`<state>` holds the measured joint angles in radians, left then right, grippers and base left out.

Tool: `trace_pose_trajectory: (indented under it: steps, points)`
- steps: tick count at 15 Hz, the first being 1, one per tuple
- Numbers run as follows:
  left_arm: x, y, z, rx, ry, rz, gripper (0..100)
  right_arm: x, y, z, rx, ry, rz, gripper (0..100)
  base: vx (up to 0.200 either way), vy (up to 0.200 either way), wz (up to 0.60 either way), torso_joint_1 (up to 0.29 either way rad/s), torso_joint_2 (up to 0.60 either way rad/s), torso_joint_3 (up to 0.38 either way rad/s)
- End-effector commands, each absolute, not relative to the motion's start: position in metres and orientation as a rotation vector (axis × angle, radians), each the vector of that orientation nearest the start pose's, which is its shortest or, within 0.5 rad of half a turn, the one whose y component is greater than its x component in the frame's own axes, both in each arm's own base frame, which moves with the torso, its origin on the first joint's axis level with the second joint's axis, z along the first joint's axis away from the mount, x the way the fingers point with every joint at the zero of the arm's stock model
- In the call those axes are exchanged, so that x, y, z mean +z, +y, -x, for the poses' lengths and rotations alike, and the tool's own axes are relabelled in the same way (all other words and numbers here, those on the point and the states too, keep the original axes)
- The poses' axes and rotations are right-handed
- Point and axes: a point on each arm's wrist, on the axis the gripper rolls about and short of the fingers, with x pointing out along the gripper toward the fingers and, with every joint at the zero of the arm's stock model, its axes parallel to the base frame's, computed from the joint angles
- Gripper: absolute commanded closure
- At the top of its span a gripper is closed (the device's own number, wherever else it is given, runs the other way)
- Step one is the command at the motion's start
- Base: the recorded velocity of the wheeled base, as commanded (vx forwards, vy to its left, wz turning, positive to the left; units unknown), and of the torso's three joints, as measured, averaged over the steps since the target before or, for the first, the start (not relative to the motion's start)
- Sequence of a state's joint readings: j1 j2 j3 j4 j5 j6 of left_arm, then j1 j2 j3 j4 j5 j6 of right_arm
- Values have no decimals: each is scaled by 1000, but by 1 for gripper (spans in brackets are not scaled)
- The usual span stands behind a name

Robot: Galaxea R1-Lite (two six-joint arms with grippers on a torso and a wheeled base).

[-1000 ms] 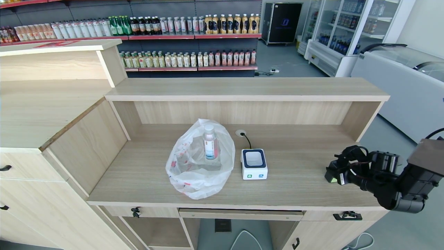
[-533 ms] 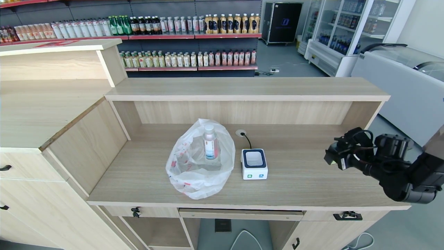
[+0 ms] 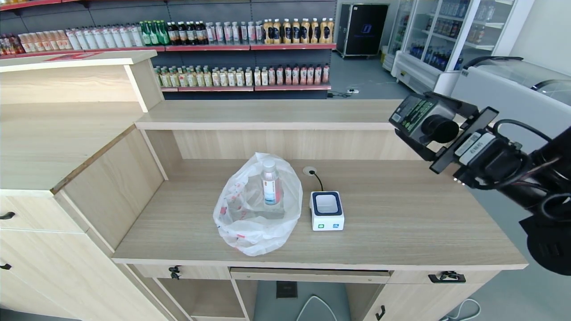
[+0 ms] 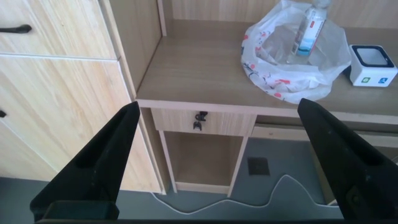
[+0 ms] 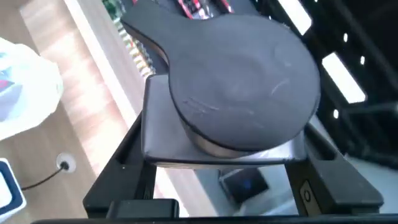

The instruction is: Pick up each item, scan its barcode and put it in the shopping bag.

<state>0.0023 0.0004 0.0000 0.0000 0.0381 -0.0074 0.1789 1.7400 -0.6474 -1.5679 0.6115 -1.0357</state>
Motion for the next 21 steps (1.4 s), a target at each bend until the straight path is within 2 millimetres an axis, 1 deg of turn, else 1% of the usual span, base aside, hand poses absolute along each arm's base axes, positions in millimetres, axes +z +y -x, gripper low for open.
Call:
trace_pose_trajectory:
  steps: [1,3,4,5,6,7,9,13,15,17,18,20,21]
  points:
    - [75,1,23,41,0,8,0,251,70,-242,475,-1063,1171,100,0,0,0,0,0,0]
    - [75,1,23,41,0,8,0,259,68,-229,511,-1199,1278,100,0,0,0,0,0,0]
    - [75,1,23,43,0,8,0,267,69,-216,504,-1288,1327,100,0,0,0,0,0,0]
    - [75,1,23,43,0,8,0,268,71,-201,518,-1348,1350,100,0,0,0,0,0,0]
    - [75,1,23,41,0,8,0,271,73,-188,535,-1411,1355,100,0,0,0,0,0,0]
    - [75,1,23,43,0,8,0,276,80,-173,569,-1512,1340,100,0,0,0,0,0,0]
    - [75,1,23,40,0,8,0,280,94,-158,606,-1614,1289,100,0,0,0,0,0,0]
    - [75,1,23,41,0,8,0,279,103,-149,651,-1668,1238,100,0,0,0,0,0,0]
    - [75,1,23,43,0,8,0,278,106,-145,692,-1660,1216,100,0,0,0,0,0,0]
    - [75,1,23,41,0,8,0,278,97,-129,762,-1599,1214,100,0,0,0,0,0,0]
    - [75,1,23,41,0,8,0,276,93,-122,789,-1570,1239,100,0,0,0,0,0,0]
    - [75,1,23,41,0,8,0,271,89,-115,850,-1512,1267,100,0,0,0,0,0,0]
    - [75,1,23,41,0,8,0,269,89,-115,862,-1503,1266,100,0,0,0,0,0,0]
